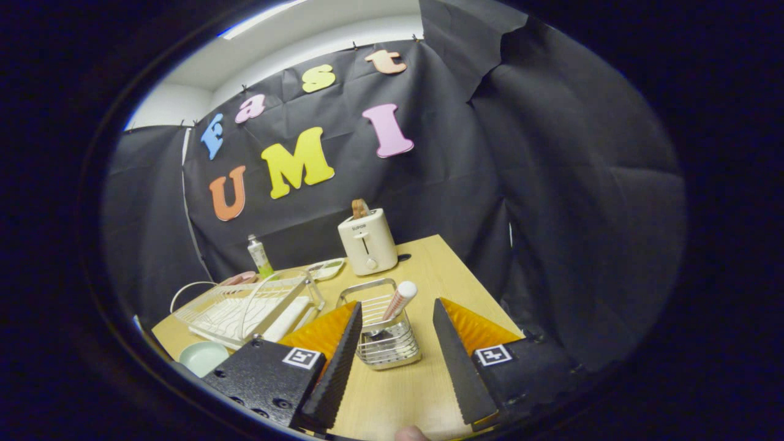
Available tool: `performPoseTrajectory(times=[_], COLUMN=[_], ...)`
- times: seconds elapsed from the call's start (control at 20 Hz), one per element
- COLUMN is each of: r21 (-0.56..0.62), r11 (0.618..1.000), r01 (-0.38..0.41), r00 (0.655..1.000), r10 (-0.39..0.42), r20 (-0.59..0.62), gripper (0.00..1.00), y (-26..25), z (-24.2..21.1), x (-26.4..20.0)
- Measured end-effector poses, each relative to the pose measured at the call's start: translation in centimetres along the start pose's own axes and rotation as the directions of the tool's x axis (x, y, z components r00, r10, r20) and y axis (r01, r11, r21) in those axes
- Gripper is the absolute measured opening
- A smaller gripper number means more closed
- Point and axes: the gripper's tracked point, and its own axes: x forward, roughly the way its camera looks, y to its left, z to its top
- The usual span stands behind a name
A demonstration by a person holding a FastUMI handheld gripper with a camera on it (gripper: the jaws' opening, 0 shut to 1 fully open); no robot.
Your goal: Take the plate from the dish rack, then take the spoon from the basket and place it into the plate.
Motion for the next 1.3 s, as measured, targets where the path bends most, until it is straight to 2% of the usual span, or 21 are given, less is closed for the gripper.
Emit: performPoseTrajectory(times=[0.1,0.4,0.55,0.85,1.15,1.3], r21=[-0.003,-0.024,-0.022,-0.084,-0.165,-0.203], r11=[1.000,1.000,0.999,0.996,0.986,0.979], r01=[-0.007,0.005,-0.038,-0.024,0.034,0.030], r00=[1.000,1.000,0.999,0.999,0.998,0.995], r10=[0.007,-0.005,0.038,0.022,-0.024,-0.010], r20=[-0.001,0.006,-0.006,-0.029,0.062,0.096], gripper=[0.72,0.32,0.20,0.11,0.11,0.11], y=[0.1,0.2,1.5,1.9,1.9,3.7], z=[0.1,1.2,1.4,2.8,6.9,9.0], x=[0.6,1.6,1.4,1.6,-0.9,-3.5])
